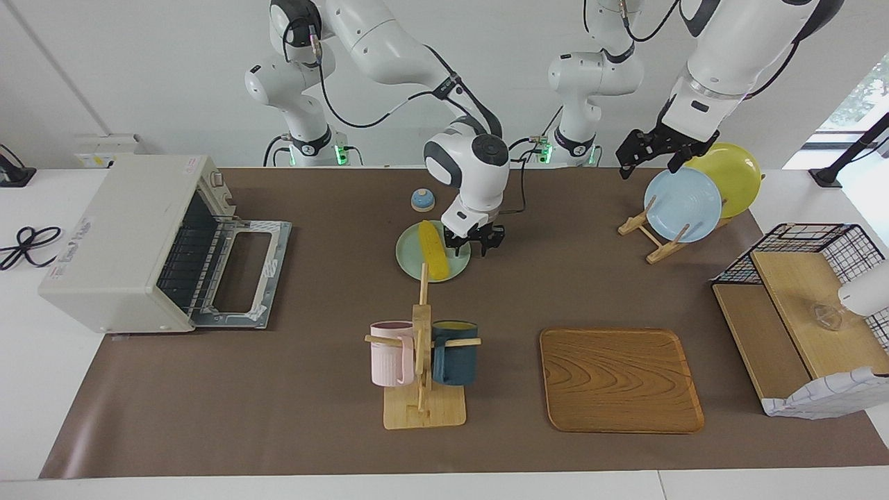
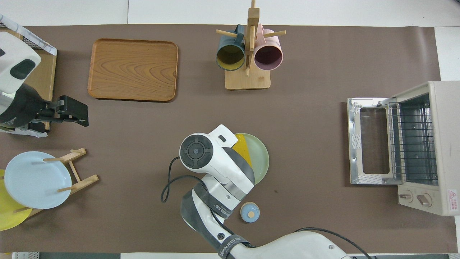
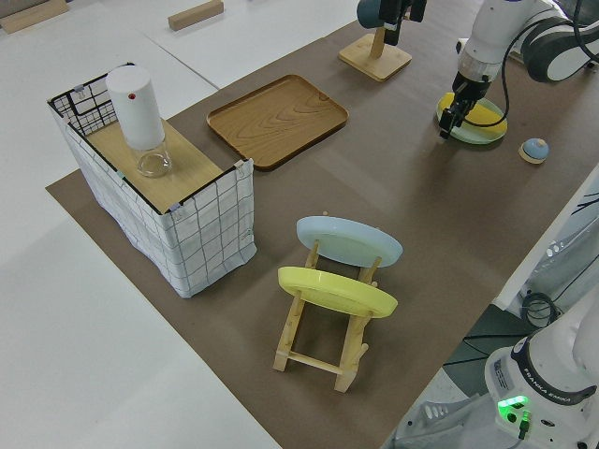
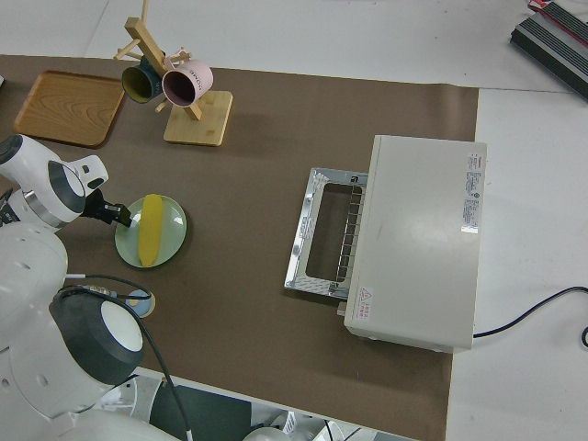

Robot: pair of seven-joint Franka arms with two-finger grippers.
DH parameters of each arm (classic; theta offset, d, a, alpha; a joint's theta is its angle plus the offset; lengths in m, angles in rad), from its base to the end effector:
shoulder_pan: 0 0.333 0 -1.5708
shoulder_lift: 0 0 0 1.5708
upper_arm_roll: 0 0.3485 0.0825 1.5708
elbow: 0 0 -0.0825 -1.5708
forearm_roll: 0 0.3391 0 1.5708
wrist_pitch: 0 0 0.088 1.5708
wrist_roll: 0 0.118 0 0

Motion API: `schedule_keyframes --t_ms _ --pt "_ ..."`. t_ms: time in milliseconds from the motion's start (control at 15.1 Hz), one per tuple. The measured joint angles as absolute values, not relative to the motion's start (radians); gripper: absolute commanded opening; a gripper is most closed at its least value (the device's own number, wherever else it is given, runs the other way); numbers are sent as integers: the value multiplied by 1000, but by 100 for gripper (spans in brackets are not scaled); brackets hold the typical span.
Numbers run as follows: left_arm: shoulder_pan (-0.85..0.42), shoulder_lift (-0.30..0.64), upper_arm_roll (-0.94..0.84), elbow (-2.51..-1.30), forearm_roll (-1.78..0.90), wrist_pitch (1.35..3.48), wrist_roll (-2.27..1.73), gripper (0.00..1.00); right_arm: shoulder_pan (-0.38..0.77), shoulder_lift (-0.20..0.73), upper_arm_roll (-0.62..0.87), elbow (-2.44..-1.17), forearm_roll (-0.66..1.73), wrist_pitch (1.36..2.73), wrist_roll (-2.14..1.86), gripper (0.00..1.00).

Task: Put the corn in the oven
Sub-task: 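Grasp the corn on the plate with the right gripper, then carry the corn into the open oven with the right gripper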

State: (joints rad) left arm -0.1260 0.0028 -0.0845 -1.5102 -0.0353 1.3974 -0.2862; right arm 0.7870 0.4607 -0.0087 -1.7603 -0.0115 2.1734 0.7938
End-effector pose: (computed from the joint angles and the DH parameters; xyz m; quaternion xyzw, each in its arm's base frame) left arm 0.4792 -0.1071 0.6559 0.9975 0.0357 -0.0603 0.0029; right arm 0.4493 0.4430 0.3468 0.9997 -0.0040 -0.0121 0.0215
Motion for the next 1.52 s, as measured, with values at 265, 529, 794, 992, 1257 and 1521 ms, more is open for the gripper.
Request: schedule_keyframes --t_ms 265,529,794,992,1257,1521 --pt "-126 3 -85 -1514 -36 1397 -286 100 797 446 -9 -1804 -11 2170 794 6" --pt "-126 6 -86 -1515 -36 1397 -286 100 797 427 -11 -1808 -15 2137 794 0" --pt "-126 7 -90 -1515 -37 1397 -286 100 793 415 -14 -1788 -55 2052 794 0" --pt "-126 7 -90 -1515 -37 1397 -286 100 769 414 -23 -1725 -139 1920 788 0" --pt "-126 7 -87 -1515 -57 1418 -286 100 680 363 -27 -1686 -150 1791 694 0" --pt "-126 14 -85 -1515 -61 1445 -286 100 546 237 -31 -1748 -151 1720 531 0"
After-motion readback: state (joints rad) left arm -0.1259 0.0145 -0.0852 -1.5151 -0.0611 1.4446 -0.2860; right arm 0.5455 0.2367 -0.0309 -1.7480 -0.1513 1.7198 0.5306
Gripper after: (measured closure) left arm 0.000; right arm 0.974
